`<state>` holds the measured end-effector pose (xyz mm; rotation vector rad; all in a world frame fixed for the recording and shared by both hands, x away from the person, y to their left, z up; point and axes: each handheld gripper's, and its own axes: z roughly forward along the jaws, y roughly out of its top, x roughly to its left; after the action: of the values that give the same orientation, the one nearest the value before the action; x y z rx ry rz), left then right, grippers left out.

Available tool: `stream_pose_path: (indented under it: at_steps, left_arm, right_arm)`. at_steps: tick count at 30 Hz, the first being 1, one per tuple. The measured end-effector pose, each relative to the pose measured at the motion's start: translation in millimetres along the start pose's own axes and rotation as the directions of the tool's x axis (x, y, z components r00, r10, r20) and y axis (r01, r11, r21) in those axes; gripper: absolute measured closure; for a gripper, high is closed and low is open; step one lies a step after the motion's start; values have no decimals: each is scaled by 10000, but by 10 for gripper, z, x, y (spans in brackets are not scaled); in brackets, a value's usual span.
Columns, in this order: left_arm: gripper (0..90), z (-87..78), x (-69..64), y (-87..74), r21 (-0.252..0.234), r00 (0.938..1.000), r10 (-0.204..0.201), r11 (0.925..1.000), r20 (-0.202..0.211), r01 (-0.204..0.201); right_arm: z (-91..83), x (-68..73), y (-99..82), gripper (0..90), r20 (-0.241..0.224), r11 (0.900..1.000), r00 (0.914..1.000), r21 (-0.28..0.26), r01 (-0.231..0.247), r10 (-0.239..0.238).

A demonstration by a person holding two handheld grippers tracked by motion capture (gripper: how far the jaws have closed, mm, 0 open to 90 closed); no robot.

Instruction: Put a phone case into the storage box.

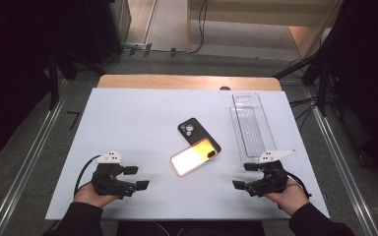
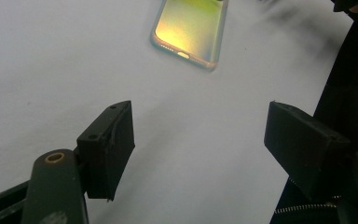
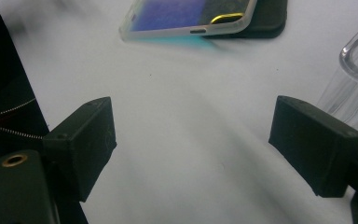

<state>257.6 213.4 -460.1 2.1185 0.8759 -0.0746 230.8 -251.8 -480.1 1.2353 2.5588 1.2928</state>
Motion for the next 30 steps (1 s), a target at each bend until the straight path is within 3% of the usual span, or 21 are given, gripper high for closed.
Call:
stream_pose_path:
  at_steps: [30]
  left_arm:
    - [248, 1, 20, 0, -25, 10000, 13, 10000, -46, -13]
  right_arm:
    - [16, -10, 1, 126, 113, 10000, 9999, 93, 22, -23]
